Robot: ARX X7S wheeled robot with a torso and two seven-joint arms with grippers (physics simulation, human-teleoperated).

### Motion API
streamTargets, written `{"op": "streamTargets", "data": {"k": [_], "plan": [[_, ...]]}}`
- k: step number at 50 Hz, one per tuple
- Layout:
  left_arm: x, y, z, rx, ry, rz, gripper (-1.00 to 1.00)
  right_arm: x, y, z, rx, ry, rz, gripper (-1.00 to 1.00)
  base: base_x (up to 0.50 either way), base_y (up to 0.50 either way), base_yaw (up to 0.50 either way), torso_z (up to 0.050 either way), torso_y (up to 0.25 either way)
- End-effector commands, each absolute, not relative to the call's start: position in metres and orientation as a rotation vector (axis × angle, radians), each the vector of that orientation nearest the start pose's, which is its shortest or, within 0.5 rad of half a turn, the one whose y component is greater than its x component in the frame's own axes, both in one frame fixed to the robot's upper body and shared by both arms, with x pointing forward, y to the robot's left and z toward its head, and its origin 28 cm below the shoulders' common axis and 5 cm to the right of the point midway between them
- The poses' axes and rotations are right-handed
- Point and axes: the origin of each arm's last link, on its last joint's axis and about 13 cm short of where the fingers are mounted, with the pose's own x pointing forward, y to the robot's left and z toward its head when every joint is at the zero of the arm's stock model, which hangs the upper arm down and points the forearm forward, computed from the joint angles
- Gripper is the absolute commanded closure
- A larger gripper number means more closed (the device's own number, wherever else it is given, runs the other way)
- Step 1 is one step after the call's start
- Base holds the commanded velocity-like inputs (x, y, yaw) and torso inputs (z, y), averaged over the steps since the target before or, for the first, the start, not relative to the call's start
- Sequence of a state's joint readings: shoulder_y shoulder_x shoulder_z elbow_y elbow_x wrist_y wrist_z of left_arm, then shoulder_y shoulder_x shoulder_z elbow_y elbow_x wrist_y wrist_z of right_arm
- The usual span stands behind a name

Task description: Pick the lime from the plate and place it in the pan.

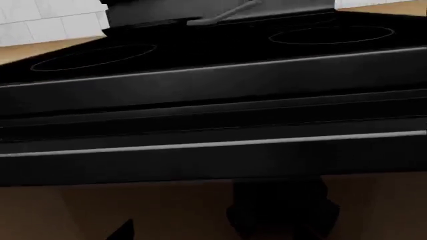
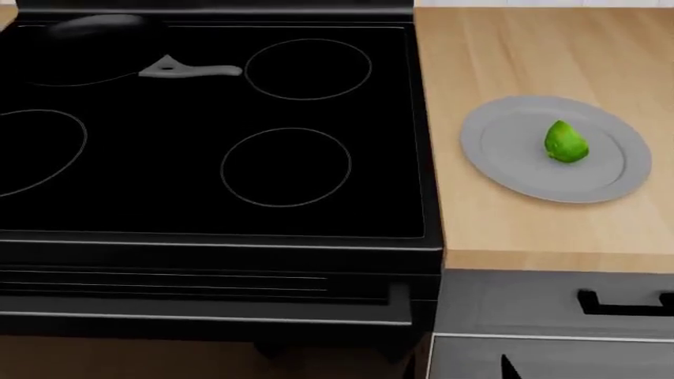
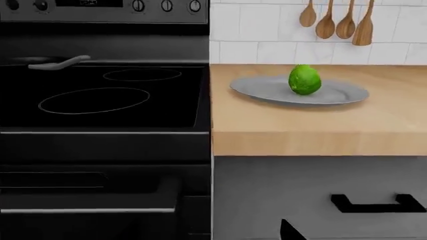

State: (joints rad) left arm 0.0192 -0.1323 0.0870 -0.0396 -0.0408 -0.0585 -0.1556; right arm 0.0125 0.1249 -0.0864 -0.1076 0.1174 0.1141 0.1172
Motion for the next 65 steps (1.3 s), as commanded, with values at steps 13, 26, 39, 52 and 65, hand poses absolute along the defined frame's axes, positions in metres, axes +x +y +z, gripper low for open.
{"op": "streamTargets", "data": {"k": [13, 26, 39, 52, 65], "plan": [[0.173, 0.256, 0.163, 0.249, -0.272, 0.095, -1.00, 0.200, -0.138, 0.153, -0.061, -0.256, 0.021, -1.00, 0.00, 0.00, 0.00, 0.000, 0.000], [0.172, 0.251, 0.158, 0.256, -0.265, 0.081, -1.00, 0.201, -0.140, 0.152, -0.065, -0.260, 0.002, -1.00, 0.00, -0.11, 0.00, 0.000, 0.000], [0.177, 0.250, 0.159, 0.252, -0.266, 0.077, -1.00, 0.204, -0.139, 0.152, -0.061, -0.254, 0.000, -1.00, 0.00, -0.50, 0.00, 0.000, 0.000], [0.177, 0.253, 0.161, 0.259, -0.272, 0.089, -1.00, 0.203, -0.139, 0.168, -0.006, -0.197, 0.060, -1.00, 0.00, -0.19, 0.00, 0.000, 0.000], [0.175, 0.254, 0.168, 0.273, -0.294, 0.101, -1.00, 0.204, -0.141, 0.195, -0.020, -0.259, 0.066, -1.00, 0.41, 0.00, 0.00, 0.000, 0.000]]}}
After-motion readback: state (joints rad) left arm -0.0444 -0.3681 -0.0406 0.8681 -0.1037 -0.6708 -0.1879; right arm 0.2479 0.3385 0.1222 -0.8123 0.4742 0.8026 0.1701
